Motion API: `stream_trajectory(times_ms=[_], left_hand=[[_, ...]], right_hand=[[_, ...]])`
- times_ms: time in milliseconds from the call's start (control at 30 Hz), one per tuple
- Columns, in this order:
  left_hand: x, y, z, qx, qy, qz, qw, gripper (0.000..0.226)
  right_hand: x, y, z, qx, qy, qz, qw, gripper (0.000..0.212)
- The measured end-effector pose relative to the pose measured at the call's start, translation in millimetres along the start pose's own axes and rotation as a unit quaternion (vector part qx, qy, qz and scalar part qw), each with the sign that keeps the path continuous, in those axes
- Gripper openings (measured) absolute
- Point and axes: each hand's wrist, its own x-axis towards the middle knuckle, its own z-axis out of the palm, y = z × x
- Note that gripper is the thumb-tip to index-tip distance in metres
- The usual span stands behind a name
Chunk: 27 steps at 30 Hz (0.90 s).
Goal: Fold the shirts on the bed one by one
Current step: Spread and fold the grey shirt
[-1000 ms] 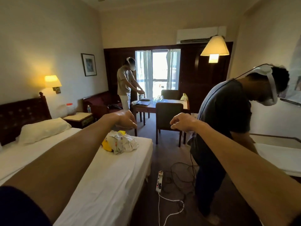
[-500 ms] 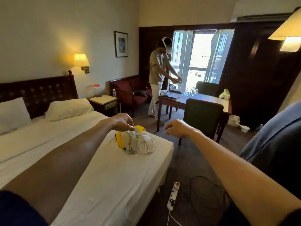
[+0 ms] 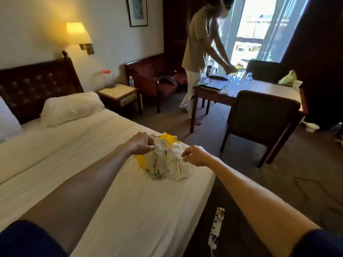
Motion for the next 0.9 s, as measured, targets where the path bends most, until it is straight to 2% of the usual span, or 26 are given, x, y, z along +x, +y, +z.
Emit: stream_trajectory(times_ms=[200,333,567,700,767,900], left_hand=[[101.3,-55.2,29.2,0.037,-0.003,-0.036,0.999,0.016],[173.6,-92.2,56.5,0.013,-0.027,-0.057,0.998,0.015],[311.6,-159.4,130.0,0.046,-0.065,-0.065,0.995,0.033],[362.9,-208.1,176.4,0.133,-0.115,-0.016,0.984,0.048],[382.3,-231.7,196.0,0.16,-0.124,0.021,0.979,0.055],[410.9,-265.1,227.6,0.208,-0.139,0.076,0.965,0.058]], right_hand=[[115.5,23.9,54.2,0.044,-0.066,0.039,0.996,0.023],[185.1,44.2,98.4,0.057,-0.127,0.045,0.989,0.025],[303.9,82.4,200.4,0.115,-0.201,0.117,0.966,0.018],[352.4,92.7,257.8,0.136,-0.22,0.145,0.955,0.026],[371.6,95.1,284.5,0.166,-0.209,0.156,0.951,0.032],[399.6,102.2,331.6,0.226,-0.167,0.234,0.931,0.042]])
